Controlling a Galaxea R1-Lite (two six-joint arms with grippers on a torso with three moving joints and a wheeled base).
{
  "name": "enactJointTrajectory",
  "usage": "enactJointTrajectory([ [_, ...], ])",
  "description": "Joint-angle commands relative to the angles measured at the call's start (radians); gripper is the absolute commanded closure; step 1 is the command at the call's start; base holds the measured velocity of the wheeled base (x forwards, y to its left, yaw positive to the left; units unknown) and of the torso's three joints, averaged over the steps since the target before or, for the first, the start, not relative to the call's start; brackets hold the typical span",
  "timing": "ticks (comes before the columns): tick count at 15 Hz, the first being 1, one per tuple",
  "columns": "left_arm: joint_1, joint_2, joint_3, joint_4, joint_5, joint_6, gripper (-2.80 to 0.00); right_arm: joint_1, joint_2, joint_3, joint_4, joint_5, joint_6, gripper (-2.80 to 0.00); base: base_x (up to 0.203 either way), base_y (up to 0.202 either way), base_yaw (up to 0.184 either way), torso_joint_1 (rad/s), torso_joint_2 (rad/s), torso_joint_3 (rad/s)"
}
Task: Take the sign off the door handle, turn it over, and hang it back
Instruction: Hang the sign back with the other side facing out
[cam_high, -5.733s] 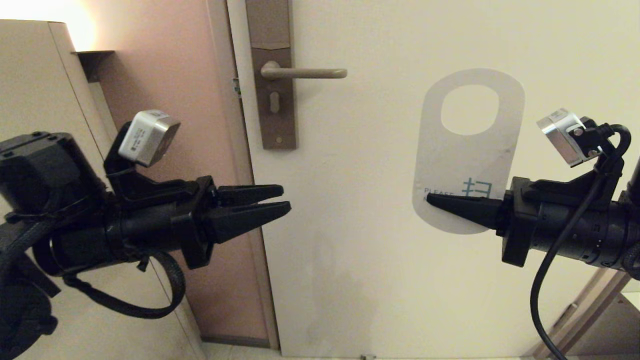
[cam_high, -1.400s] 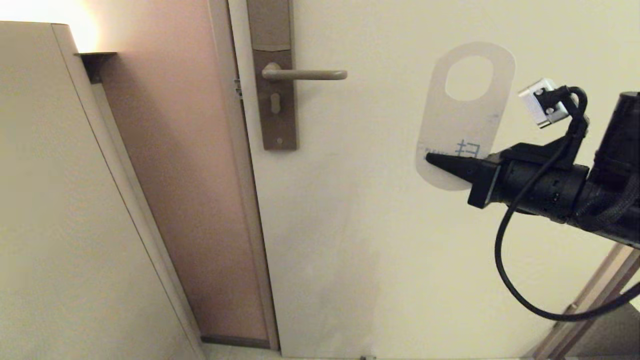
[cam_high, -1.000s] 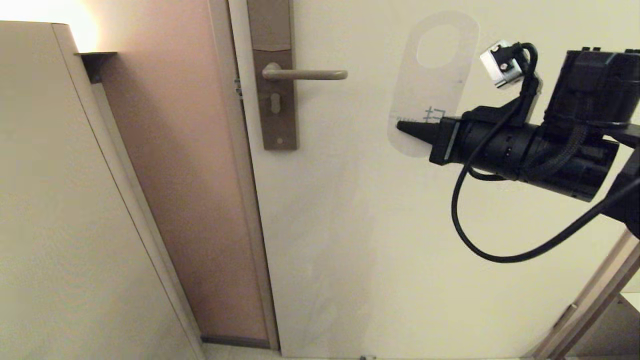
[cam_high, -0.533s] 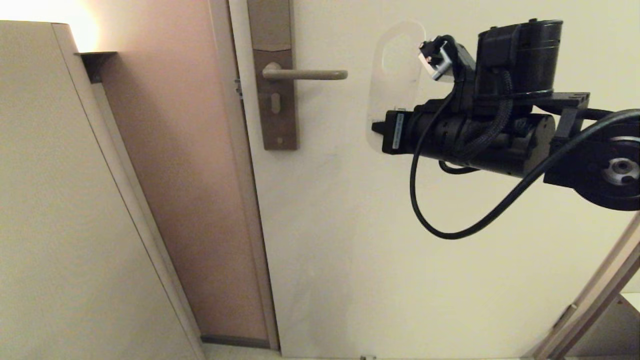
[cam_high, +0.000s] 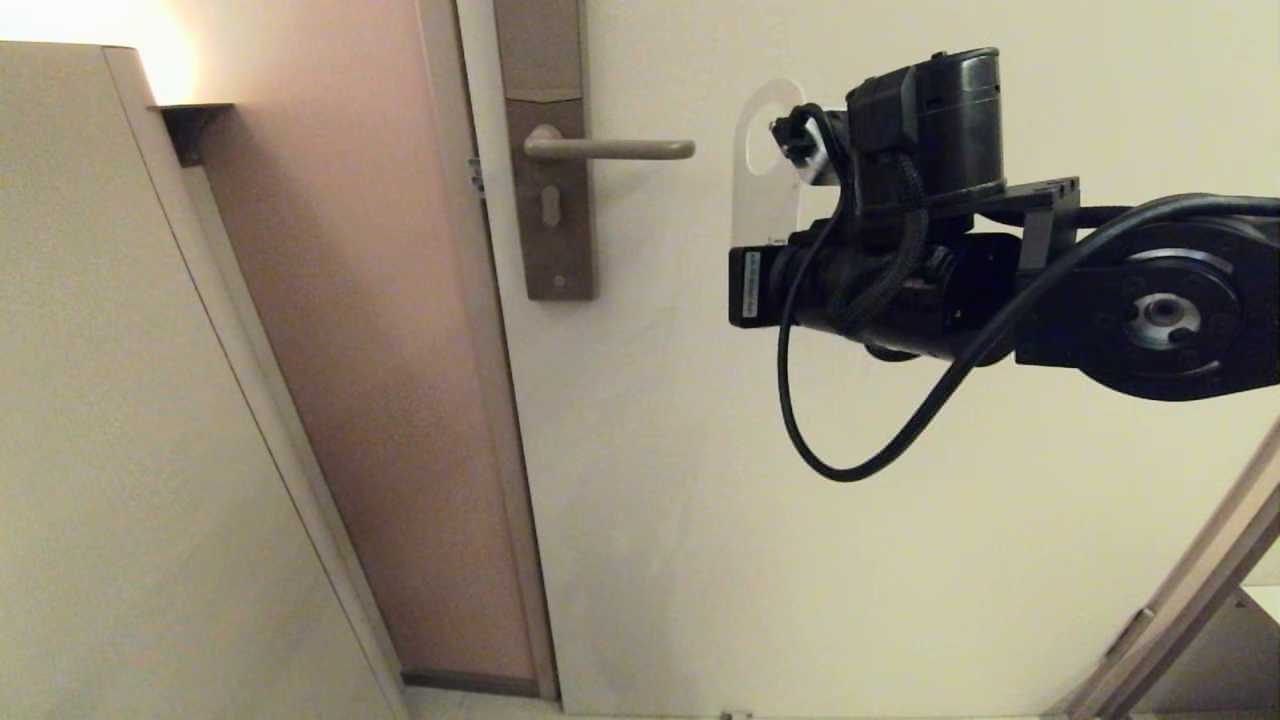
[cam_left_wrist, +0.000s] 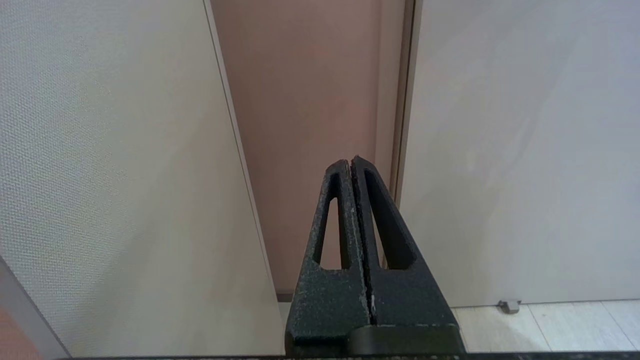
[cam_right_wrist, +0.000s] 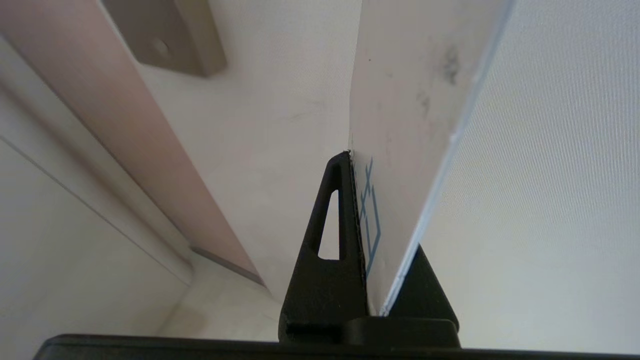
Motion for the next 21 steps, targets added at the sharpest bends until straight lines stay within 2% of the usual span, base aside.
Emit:
enactJointTrajectory([
  [1, 0.0, 0.001, 0.0, 0.0, 0.0, 0.0, 0.0, 0.011, 0.019, -0.015, 0.009, -0.029, 0.0, 0.0, 0.0, 0.0, 0.0, 0.0, 0.0, 0.0],
  [3, 0.0, 0.001, 0.0, 0.0, 0.0, 0.0, 0.0, 0.028, 0.049, -0.045, 0.026, -0.099, 0.002, 0.0, 0.0, 0.0, 0.0, 0.0, 0.0, 0.0],
  [8, 0.0, 0.001, 0.0, 0.0, 0.0, 0.0, 0.0, 0.069, 0.119, -0.163, 0.062, -0.204, 0.014, 0.0, 0.0, 0.0, 0.0, 0.0, 0.0, 0.0],
  [18, 0.0, 0.001, 0.0, 0.0, 0.0, 0.0, 0.0, 0.144, 0.304, -0.382, 0.074, -0.378, 0.03, 0.0, 0.0, 0.0, 0.0, 0.0, 0.0, 0.0],
  [21, 0.0, 0.001, 0.0, 0.0, -0.001, 0.0, 0.0, 0.149, 0.332, -0.403, 0.074, -0.391, 0.031, 0.0, 0.0, 0.0, 0.0, 0.0, 0.0, 0.0],
])
